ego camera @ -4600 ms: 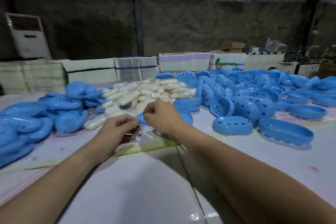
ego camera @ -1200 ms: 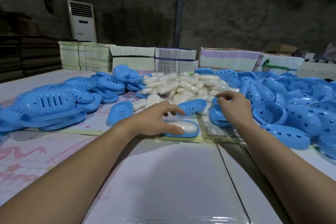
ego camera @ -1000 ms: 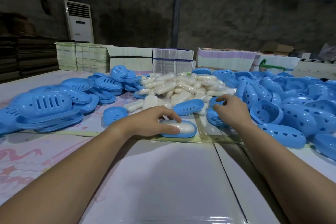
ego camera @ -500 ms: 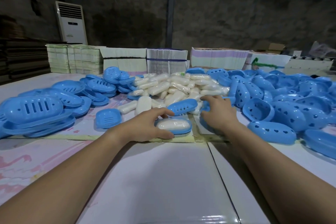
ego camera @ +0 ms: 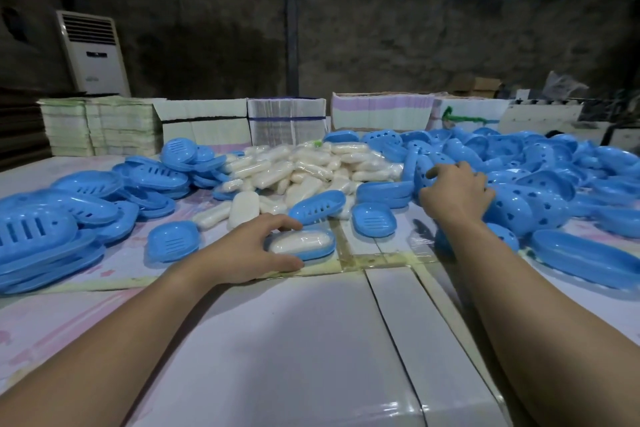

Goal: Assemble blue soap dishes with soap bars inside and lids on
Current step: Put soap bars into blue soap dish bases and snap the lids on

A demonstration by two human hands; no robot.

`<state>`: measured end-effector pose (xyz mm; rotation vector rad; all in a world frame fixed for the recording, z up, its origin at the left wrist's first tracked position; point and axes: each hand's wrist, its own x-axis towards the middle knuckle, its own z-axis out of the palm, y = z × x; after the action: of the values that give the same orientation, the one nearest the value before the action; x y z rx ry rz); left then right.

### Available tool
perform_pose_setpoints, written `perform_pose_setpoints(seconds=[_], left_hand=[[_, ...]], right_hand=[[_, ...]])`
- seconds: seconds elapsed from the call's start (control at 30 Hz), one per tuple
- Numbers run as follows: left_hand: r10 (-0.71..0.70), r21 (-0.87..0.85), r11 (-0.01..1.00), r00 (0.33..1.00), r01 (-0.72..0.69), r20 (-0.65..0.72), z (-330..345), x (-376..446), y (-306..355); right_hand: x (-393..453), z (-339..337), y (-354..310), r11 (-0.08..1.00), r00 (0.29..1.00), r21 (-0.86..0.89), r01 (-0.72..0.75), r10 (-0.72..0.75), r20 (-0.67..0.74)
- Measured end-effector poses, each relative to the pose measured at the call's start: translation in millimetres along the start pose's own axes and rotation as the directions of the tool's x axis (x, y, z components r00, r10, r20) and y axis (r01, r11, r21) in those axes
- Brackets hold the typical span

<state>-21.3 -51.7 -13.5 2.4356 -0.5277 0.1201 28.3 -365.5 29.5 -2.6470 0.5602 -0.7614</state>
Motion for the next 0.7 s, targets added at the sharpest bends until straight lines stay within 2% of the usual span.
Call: perform_pose_setpoints(seconds=[0.17,0.33,0.47,0.7], left_hand=[[-0.007,-0.001,1.000,1.000,0.007,-0.004,-0.2,0.6,0.0],[-0.010,-0.009,1.000,1.000,0.010,-0.005,0.9,0.8,-1.1],[-0.011,-0.007,1.000,1.000,0.011,0.002,0.6,1.1,-1.9],[-0.014,-0.023,1.000,1.000,0.014,-0.002,0.7,0.2,-2.3]], right_hand=[[-1.9,10.8,-1.1,0.992,0.996,0.096,0.087,-0.089,0.019],[-3.6,16.1,-1.8,0.990,0.968,0.058,0.125,-0.135,0.213],[-7.7,12.5,-6.9,0.973,0.932,0.070,0.219,-0.230,0.280],[-16.8,6.4,-25.7,0.948,0.881,0.212,0.237,-0.302,0.364]])
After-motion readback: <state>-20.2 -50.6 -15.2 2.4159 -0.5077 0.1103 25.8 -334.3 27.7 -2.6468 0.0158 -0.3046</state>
